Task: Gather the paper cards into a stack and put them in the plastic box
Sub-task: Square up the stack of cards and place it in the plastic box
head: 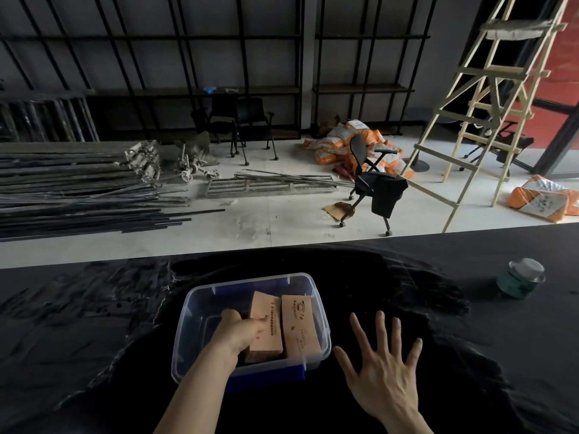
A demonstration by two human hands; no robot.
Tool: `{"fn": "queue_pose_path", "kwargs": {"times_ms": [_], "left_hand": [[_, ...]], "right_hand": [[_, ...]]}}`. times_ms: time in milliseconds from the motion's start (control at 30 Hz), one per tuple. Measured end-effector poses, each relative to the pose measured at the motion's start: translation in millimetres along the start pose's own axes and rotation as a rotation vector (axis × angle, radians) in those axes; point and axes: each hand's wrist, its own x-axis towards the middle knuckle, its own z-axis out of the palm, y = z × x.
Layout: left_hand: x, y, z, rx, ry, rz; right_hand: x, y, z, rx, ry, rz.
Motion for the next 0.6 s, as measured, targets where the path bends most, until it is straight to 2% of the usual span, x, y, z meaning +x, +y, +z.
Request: {"fn": "queue_pose_path", "kwargs": {"times_ms": [133,300,600], "left_hand": [[3.0,1.3,2.9,0.156,-0.044,0.005],[5.2,1.2,1.8,0.568,0.041,0.112],[9.8,-3.6,6.0,0.598,0.089,0.210]], "right_hand": [[-0.4,-1.0,2.7,0.013,0.016,0.006],[-0.3,0.2,1.7,0.001,0.001,0.001],[-0.3,-0.3,2.4,0.002,0.008,0.010]]}}
